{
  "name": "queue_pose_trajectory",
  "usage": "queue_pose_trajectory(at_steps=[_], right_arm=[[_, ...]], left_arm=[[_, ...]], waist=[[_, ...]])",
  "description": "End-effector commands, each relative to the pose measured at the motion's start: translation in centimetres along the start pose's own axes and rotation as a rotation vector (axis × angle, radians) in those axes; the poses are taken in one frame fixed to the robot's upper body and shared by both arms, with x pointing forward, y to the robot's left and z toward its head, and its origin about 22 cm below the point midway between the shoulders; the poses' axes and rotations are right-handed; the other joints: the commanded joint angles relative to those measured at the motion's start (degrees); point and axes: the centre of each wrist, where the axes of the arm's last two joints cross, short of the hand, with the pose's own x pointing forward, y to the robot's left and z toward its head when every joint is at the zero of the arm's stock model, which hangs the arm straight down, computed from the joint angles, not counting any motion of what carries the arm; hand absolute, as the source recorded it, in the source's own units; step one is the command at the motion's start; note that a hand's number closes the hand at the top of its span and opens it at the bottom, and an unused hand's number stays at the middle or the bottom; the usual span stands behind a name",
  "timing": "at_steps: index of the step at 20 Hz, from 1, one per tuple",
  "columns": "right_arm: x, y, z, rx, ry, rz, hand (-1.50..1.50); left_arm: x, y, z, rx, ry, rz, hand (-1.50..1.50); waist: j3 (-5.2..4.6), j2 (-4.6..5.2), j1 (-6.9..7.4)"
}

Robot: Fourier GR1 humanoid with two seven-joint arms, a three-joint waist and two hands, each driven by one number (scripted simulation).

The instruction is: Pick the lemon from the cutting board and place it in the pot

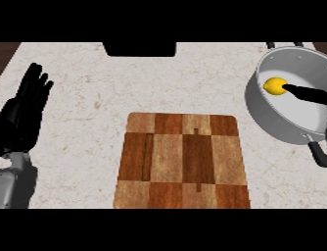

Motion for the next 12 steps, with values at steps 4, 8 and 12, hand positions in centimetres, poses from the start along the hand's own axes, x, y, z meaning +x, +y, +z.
queue_pose_trajectory(at_steps=[4,8,12], right_arm=[[-2.5,-7.5,-0.3,-0.031,0.000,-0.119,-1.50],[-3.3,-10.3,0.3,0.000,0.007,-0.105,-1.50],[-4.1,-14.9,0.6,0.005,-0.007,-0.135,-1.50]], left_arm=[[-1.2,-0.5,0.1,0.015,0.000,-0.018,0.00],[0.5,-0.3,0.7,0.007,0.010,-0.008,0.00],[1.1,0.2,0.9,-0.001,0.012,-0.002,0.00]], waist=[[0.04,-0.10,-0.58],[0.00,-0.36,-0.74],[0.04,-0.27,-0.49]])
